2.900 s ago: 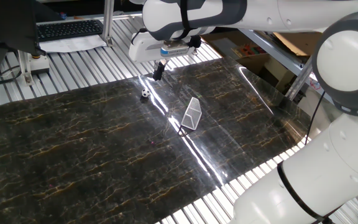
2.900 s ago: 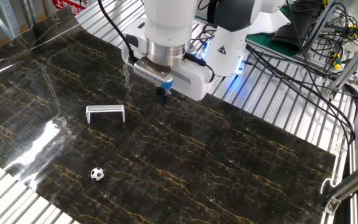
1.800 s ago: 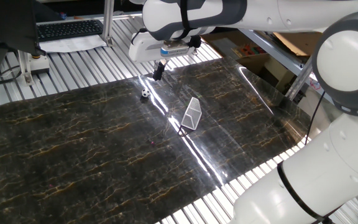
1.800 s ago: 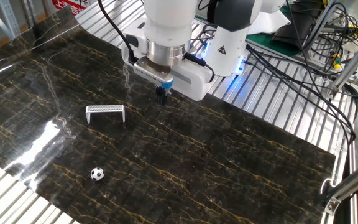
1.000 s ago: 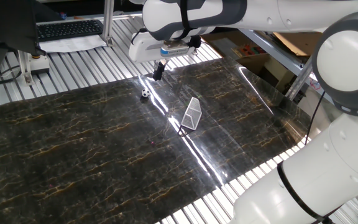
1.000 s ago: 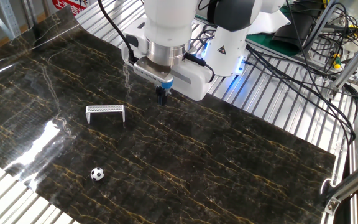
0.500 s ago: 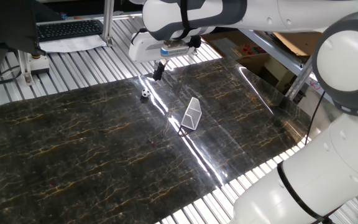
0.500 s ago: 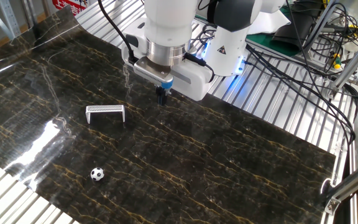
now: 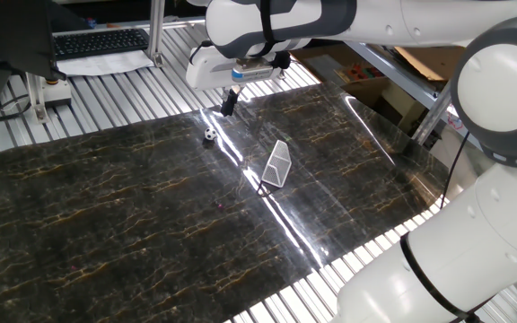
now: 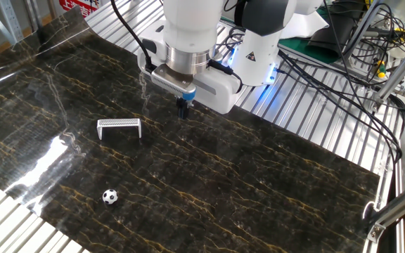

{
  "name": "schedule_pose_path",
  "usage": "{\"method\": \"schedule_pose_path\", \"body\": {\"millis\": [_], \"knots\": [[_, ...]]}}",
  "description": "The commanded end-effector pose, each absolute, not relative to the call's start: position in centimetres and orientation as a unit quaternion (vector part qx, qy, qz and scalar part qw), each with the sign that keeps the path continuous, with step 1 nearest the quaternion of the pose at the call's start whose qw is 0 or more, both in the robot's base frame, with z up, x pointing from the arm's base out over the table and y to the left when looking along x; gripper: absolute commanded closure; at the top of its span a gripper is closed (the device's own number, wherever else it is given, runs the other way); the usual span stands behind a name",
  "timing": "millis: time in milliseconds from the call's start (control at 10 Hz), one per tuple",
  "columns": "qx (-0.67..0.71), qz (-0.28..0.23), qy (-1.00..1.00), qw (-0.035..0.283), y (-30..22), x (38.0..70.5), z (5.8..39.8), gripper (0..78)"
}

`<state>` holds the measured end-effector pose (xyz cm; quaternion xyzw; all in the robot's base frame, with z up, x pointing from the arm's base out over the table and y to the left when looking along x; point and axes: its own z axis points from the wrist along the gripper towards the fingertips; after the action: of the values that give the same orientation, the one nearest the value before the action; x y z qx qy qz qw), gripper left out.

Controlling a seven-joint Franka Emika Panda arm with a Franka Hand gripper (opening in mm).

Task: Push the soccer ball into the goal

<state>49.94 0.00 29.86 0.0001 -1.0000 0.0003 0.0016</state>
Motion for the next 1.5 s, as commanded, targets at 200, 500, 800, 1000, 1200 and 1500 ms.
{"method": "schedule_pose_path", "body": {"millis": [200,500,800,1000,1200,1500], "knots": [[0.001,-0.012,-0.999,0.05,0.0,49.9,29.9,77.6],[0.002,-0.008,-0.999,0.05,0.0,49.9,29.9,77.6],[-0.005,-0.013,-0.999,0.051,0.0,49.9,29.9,77.6],[-0.012,-0.012,-0.999,0.05,0.0,49.9,29.9,77.6],[-0.031,-0.011,-0.998,0.049,0.0,50.0,29.4,77.6],[-0.05,-0.01,-0.998,0.046,0.0,50.1,28.7,77.6]]}}
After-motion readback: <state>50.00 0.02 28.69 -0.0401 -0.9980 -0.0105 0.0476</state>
